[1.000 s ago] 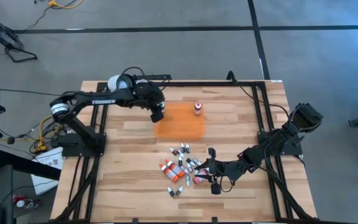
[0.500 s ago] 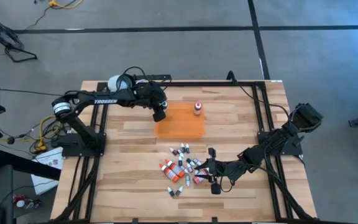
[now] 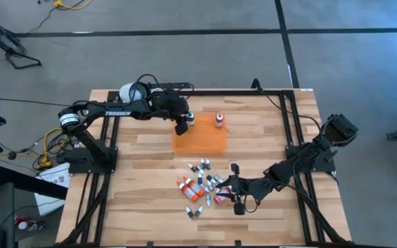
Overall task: Pick & Place food coloring
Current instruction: Put the big green food coloring bottle into the orange bin
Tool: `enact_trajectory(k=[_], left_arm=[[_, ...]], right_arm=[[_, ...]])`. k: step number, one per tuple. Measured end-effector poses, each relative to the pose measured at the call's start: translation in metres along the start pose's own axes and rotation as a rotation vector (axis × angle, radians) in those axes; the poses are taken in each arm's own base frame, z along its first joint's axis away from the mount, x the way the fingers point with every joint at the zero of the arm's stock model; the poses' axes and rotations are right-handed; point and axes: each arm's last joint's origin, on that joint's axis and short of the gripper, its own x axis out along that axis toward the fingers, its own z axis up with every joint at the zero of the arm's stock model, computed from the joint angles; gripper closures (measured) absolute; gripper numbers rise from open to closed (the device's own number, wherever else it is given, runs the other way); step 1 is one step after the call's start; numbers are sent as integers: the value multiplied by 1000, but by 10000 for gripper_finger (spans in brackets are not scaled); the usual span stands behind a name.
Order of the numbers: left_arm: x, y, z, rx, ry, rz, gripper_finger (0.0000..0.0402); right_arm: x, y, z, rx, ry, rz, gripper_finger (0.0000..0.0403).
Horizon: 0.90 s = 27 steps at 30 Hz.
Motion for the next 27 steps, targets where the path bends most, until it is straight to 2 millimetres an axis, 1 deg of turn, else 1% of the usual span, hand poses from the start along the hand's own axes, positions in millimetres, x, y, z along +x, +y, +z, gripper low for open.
enact_trajectory(k=[5,8,11,13,18,21,27], left_arm=[[0,1,5,6,-55,4,278],[2,0,8,-4,-87,-33,278],[10,-1,8,-3,-108,-51,278],[15,-1,5,-10,-101,-68,278],[33,0,6,-24,-70,-90,278],[40,-1,12,-19,-73,-97,278],[42,-5,23,7,-103,-92,278]], right_arm=[[0,0,0,0,0,0,280],[0,0,0,0,0,0,280],[0,0,0,0,0,0,280],[0,0,0,3,-4,-1,280],[1,-2,0,24,5,-7,280],[1,-2,-1,23,9,-8,280],[1,-2,-1,19,17,-10,280]])
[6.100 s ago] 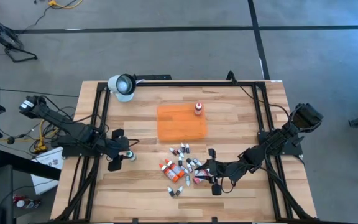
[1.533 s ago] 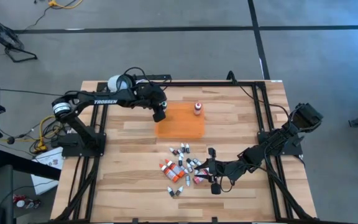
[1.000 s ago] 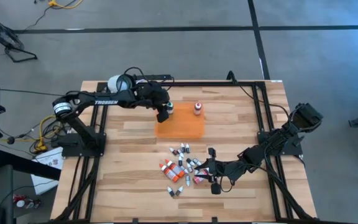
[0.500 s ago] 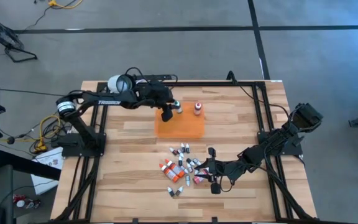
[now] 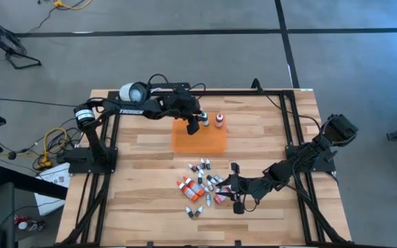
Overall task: Pick & Place food coloring
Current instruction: Put the big green food coloring bottle into the orange bin
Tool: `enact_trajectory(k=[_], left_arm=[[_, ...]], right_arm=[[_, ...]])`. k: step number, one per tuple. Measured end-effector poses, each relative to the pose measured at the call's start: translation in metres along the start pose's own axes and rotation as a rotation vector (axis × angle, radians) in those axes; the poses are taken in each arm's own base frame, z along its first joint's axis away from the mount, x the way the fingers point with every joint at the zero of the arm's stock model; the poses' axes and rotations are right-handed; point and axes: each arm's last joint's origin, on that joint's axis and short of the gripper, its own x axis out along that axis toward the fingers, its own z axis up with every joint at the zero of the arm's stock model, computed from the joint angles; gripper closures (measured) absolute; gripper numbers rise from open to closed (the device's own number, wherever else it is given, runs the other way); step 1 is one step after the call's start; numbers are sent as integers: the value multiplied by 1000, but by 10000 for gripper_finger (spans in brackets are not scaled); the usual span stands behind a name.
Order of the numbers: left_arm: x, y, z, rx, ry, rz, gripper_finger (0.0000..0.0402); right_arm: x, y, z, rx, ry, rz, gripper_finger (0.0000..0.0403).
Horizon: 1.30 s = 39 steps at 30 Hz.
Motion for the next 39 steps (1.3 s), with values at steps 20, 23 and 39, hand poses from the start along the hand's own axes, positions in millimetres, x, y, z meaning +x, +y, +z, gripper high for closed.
enact_trajectory(k=[20,23,39], left_arm=[[13,-3,-3,22,19,-3,278],[20,-1,-4,23,25,-4,278],[26,2,-5,30,23,26,278]], right_arm=[[0,0,0,1,2,0,280],[0,0,-1,0,6,-1,280],[0,0,-1,-2,9,-2,280]])
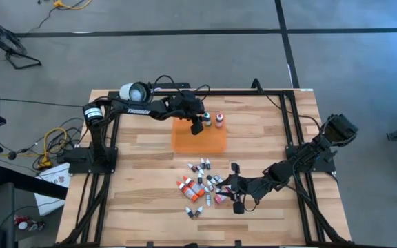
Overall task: Pick & Place food coloring
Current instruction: Put the big green food coloring bottle into the orange bin
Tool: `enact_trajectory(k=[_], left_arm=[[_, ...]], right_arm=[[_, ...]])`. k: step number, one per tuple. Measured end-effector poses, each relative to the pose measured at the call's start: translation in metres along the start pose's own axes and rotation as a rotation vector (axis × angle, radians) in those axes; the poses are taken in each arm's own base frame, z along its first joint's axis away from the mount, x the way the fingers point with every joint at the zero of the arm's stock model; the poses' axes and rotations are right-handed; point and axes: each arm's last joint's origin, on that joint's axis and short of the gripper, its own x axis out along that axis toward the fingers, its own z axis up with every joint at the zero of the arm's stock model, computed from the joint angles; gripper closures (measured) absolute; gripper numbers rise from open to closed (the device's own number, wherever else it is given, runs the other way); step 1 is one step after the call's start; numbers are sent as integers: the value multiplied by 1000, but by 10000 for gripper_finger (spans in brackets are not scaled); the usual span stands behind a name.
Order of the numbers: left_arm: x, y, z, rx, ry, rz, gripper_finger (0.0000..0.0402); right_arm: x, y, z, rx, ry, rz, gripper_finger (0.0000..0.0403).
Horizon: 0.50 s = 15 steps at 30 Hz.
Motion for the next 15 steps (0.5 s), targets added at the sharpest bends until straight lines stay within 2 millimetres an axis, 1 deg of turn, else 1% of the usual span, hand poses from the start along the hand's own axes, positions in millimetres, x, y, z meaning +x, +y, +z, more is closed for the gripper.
enact_trajectory(k=[8,15], left_arm=[[8,-1,-7,1,22,-9,278],[8,-1,-7,-2,25,-3,278]], right_arm=[[0,0,0,6,-3,1,280],[0,0,0,7,-2,0,280]])
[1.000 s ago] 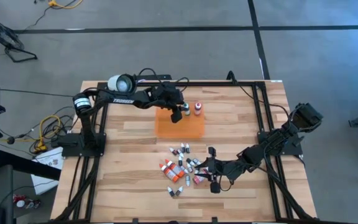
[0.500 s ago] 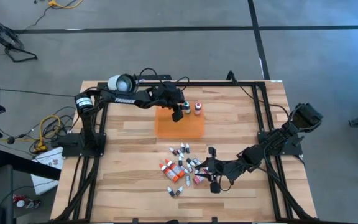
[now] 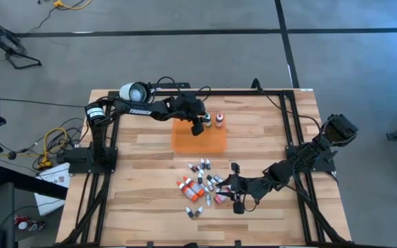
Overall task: Pick & Place food coloring
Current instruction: Put the big green food coloring bottle into the orange bin, then put the big pink food coloring bottle into the orange bin
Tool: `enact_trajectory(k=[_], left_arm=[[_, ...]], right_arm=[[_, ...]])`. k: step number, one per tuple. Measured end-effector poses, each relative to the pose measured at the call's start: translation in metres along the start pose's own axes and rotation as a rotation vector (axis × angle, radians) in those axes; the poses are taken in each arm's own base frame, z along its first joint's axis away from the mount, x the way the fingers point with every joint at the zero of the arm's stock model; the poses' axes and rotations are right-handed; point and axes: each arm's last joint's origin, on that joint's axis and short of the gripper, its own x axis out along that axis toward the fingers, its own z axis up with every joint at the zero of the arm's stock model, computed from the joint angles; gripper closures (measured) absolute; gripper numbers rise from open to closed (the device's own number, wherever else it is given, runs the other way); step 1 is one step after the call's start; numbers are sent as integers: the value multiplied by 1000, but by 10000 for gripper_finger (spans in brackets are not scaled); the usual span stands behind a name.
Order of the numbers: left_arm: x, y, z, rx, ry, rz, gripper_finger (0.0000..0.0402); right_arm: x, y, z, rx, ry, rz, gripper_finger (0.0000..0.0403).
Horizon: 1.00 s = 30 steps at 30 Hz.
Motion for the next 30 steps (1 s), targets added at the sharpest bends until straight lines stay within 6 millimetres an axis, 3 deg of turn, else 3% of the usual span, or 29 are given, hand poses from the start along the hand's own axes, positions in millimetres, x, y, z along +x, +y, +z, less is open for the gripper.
enact_trajectory(k=[7,20,30], left_arm=[[0,0,0,0,-3,-4,271],[1,0,2,-7,-2,-8,195],[-11,-1,10,-4,-19,8,189]], right_arm=[[0,0,0,0,1,0,280],[0,0,0,0,1,0,280],[0,0,0,0,1,0,280]])
